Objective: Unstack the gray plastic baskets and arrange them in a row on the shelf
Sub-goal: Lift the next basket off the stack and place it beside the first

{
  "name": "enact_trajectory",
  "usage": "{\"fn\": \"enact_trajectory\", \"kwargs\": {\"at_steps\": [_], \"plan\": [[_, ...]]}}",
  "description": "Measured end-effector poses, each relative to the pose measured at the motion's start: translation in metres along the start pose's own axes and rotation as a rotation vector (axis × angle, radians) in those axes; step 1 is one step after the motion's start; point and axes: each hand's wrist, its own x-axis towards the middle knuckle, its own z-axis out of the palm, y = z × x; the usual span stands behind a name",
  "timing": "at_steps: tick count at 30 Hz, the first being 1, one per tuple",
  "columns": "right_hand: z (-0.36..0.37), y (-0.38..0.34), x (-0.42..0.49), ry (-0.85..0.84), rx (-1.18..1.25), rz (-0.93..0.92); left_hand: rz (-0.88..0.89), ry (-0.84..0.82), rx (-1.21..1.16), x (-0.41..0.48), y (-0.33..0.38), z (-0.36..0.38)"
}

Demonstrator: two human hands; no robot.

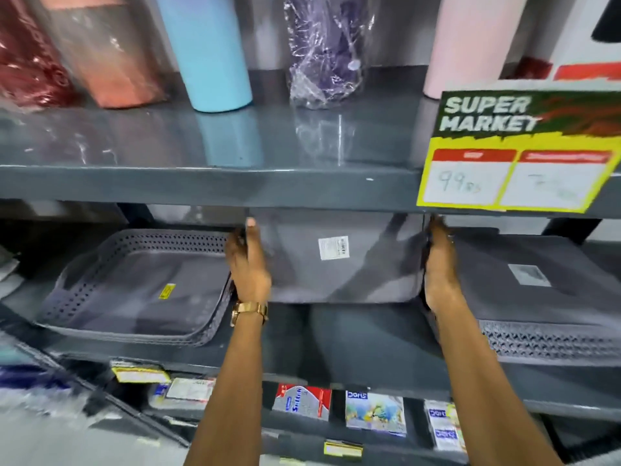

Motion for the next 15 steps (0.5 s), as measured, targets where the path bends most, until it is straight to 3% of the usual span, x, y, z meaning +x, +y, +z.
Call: {"fn": "enact_trajectory", "kwargs": {"at_steps": [4,6,12,15], "plan": [[-0.018,-0.010,-0.025,-0.010,0.104,0.117,-0.147,0.004,-0.177,-0.015,0.003,-0.011],[-0.027,0.002,-0.037,0.024,0.074,0.198,-0.270,0.014,-0.125,-0.026,-0.007,-0.023],[-0.045,0.033,-0.077,0.078,-0.348,0.214,-0.390,-0.056,-0.052,-0.059,-0.042,-0.059],[-0.054,0.054,-0.088,0.030,-0.428,0.230,-0.306,-0.067,0.209,-0.064,-0.057,-0.071]]}}
